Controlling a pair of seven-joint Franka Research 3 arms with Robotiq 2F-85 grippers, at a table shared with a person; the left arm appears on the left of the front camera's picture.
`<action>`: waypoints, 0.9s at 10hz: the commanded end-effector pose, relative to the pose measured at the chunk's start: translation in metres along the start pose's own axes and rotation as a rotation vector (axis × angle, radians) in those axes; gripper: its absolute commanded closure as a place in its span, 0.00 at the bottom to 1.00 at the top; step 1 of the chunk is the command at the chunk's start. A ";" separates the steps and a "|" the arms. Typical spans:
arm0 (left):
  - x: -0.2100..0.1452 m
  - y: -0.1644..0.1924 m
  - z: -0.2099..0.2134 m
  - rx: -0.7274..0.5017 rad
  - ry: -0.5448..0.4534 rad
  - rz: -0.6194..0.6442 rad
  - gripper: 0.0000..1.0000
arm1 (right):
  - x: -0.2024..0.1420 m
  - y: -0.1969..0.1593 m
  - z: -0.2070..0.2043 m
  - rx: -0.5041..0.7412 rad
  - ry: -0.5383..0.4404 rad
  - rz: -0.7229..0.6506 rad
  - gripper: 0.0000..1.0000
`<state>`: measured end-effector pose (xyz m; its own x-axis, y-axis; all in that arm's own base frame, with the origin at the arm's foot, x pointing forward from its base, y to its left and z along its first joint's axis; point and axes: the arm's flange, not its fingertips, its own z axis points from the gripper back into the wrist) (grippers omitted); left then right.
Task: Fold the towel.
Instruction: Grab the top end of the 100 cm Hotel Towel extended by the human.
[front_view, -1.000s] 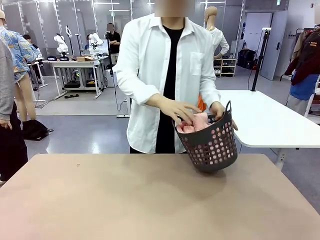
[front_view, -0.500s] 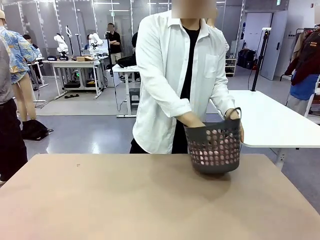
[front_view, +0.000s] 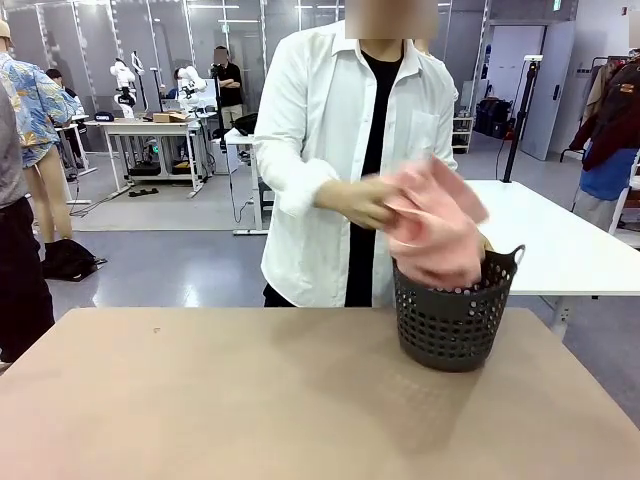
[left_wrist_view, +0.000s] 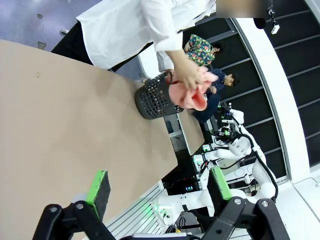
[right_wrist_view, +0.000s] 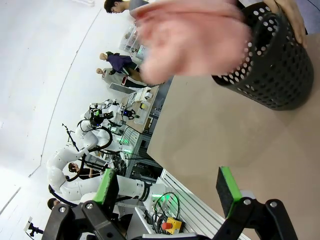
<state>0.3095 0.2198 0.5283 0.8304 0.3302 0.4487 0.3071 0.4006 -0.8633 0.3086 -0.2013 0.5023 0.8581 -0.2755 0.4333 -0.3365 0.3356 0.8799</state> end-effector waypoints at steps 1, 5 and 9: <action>0.002 -0.001 0.002 -0.015 0.002 -0.015 0.00 | 0.002 0.001 0.001 0.009 -0.004 0.003 0.00; 0.002 -0.001 0.002 -0.015 0.002 -0.015 0.00 | 0.002 0.001 0.001 0.009 -0.004 0.003 0.00; 0.002 -0.001 0.002 -0.015 0.002 -0.015 0.00 | 0.002 0.001 0.001 0.009 -0.004 0.003 0.00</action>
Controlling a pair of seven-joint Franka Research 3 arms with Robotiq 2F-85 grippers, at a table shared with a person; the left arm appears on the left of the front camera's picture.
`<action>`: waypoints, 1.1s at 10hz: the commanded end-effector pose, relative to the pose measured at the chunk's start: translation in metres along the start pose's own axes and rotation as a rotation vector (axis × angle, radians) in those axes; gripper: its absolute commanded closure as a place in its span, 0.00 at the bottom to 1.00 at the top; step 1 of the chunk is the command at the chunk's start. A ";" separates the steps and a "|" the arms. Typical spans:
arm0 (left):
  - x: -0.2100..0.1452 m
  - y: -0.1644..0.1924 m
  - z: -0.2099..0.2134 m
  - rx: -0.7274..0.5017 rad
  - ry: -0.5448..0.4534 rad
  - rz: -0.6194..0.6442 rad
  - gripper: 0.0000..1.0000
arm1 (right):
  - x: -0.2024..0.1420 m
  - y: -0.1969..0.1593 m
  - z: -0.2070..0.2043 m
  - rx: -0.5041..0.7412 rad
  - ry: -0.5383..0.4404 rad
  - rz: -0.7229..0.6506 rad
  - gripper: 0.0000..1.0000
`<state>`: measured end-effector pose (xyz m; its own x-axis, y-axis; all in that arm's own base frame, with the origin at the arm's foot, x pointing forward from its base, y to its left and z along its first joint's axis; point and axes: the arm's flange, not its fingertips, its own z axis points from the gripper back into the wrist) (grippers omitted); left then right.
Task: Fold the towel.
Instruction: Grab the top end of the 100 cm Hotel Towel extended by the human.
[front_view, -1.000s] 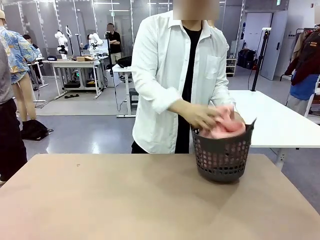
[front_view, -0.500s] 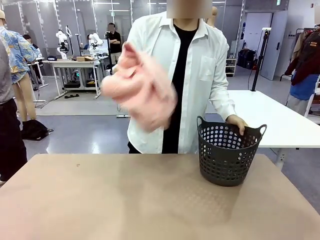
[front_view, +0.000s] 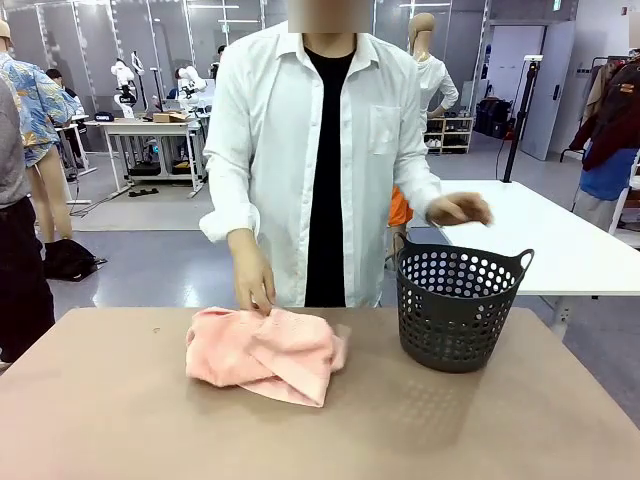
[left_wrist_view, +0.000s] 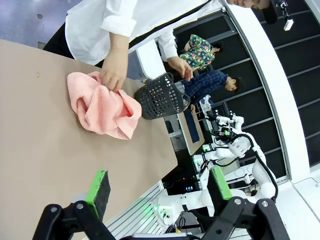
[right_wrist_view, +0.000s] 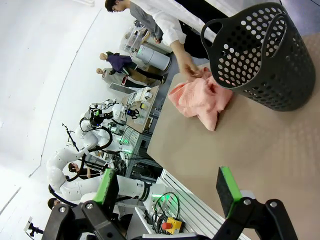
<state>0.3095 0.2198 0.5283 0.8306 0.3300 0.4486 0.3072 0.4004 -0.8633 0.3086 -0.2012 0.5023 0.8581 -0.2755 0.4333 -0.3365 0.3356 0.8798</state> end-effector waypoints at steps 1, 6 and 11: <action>0.002 -0.001 0.002 -0.014 0.002 -0.015 0.00 | 0.002 0.001 0.001 0.009 -0.004 0.003 0.00; 0.002 -0.001 0.002 -0.014 0.002 -0.015 0.00 | 0.002 0.001 0.001 0.009 -0.004 0.003 0.00; 0.002 -0.001 0.002 -0.014 0.002 -0.015 0.00 | 0.002 0.001 0.001 0.009 -0.004 0.003 0.00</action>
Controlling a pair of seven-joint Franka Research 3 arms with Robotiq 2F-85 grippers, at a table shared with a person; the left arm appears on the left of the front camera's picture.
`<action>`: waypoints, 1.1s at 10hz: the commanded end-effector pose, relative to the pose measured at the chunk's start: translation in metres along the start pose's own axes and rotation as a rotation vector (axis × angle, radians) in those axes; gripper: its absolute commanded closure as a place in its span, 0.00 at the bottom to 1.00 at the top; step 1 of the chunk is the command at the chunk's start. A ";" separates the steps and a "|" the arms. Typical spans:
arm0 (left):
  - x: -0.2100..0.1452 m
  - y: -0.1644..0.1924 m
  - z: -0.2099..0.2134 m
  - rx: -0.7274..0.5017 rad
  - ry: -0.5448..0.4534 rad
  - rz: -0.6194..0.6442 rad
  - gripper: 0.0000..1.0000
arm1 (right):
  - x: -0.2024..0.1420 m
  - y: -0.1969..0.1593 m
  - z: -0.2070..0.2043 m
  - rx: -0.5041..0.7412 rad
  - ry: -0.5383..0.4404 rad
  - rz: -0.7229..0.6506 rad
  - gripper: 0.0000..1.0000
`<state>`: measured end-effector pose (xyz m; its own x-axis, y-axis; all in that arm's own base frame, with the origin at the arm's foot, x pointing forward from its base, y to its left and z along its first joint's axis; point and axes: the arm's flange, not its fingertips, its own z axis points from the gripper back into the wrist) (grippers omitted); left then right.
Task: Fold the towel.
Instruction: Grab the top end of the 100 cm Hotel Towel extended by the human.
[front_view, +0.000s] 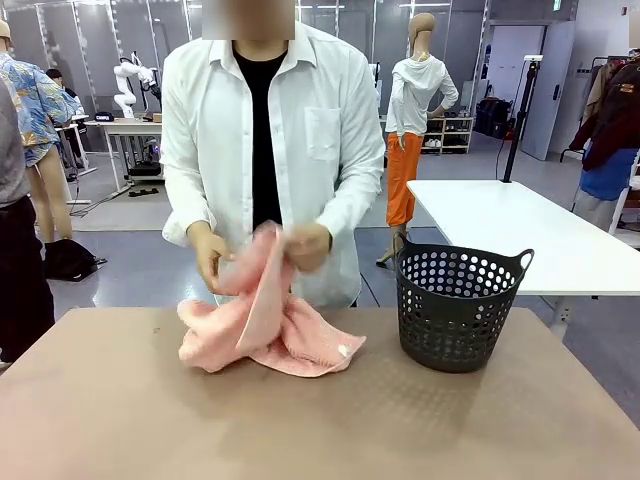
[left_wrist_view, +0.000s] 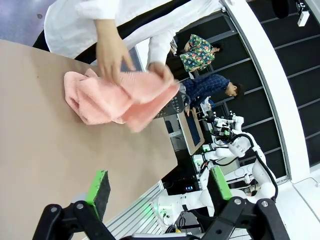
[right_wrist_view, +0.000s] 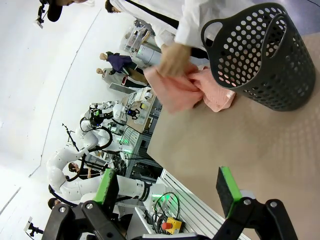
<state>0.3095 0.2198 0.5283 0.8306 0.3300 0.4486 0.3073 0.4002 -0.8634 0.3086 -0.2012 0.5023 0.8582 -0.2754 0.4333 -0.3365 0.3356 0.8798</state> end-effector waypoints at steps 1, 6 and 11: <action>0.002 -0.001 0.002 -0.014 0.001 -0.015 0.00 | 0.002 0.001 0.001 0.009 -0.004 0.003 0.00; 0.002 -0.001 0.002 -0.014 0.001 -0.015 0.00 | 0.002 0.001 0.001 0.009 -0.004 0.003 0.00; 0.002 -0.001 0.002 -0.014 0.001 -0.015 0.00 | 0.002 0.001 0.001 0.009 -0.004 0.003 0.00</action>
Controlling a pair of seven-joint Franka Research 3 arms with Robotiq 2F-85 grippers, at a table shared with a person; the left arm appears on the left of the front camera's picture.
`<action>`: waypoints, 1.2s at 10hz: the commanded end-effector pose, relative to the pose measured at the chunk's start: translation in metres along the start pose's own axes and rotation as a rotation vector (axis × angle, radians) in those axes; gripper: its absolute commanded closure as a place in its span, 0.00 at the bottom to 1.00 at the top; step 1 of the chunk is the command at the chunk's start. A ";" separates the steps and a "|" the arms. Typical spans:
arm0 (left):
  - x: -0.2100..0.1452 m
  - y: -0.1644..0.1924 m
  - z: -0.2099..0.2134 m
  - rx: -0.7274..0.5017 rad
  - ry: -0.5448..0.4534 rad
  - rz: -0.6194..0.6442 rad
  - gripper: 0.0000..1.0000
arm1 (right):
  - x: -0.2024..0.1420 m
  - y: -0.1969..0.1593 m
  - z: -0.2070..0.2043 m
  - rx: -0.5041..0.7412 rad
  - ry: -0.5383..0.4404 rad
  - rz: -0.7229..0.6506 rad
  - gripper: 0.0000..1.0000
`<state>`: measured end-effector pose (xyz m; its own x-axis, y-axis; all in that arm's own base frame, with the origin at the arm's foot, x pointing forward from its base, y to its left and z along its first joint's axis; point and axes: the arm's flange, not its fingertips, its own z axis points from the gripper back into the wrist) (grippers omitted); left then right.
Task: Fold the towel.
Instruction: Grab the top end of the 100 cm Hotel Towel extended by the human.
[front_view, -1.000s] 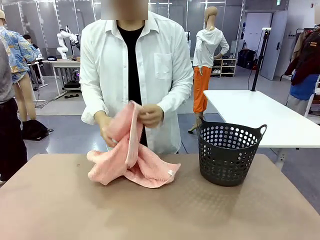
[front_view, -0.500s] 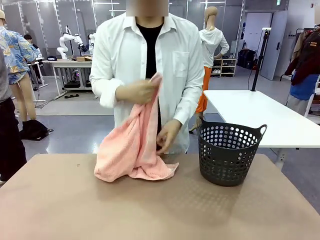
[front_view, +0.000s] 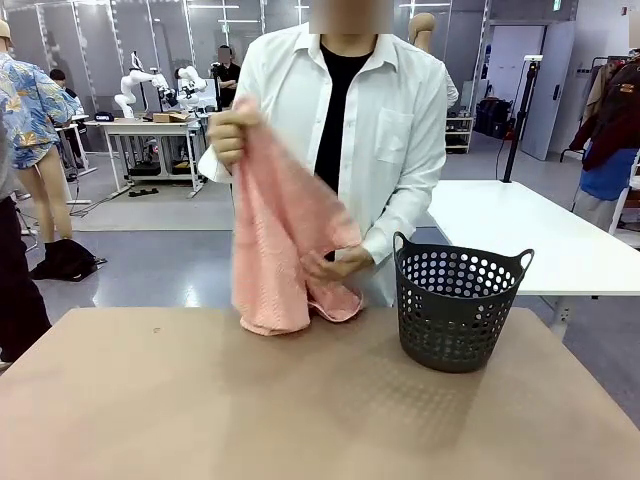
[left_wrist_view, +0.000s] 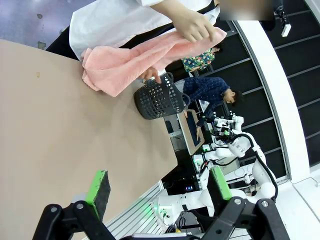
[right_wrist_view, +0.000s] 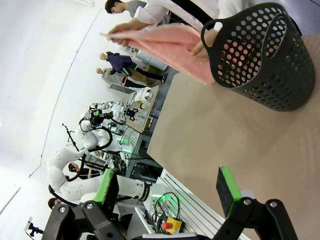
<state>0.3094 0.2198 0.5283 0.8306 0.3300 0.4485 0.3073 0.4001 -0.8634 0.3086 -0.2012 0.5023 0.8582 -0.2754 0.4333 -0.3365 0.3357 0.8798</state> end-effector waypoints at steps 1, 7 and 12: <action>0.002 -0.001 0.001 -0.014 0.001 -0.015 0.00 | 0.002 0.001 0.001 0.009 -0.004 0.003 0.00; 0.002 -0.001 0.001 -0.014 0.001 -0.015 0.00 | 0.002 0.001 0.001 0.009 -0.004 0.003 0.00; 0.002 -0.001 0.001 -0.014 0.001 -0.015 0.00 | 0.002 0.001 0.001 0.009 -0.004 0.003 0.00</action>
<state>0.3093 0.2199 0.5283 0.8305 0.3303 0.4485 0.3072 0.4001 -0.8635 0.3086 -0.2012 0.5023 0.8582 -0.2753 0.4333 -0.3365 0.3357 0.8798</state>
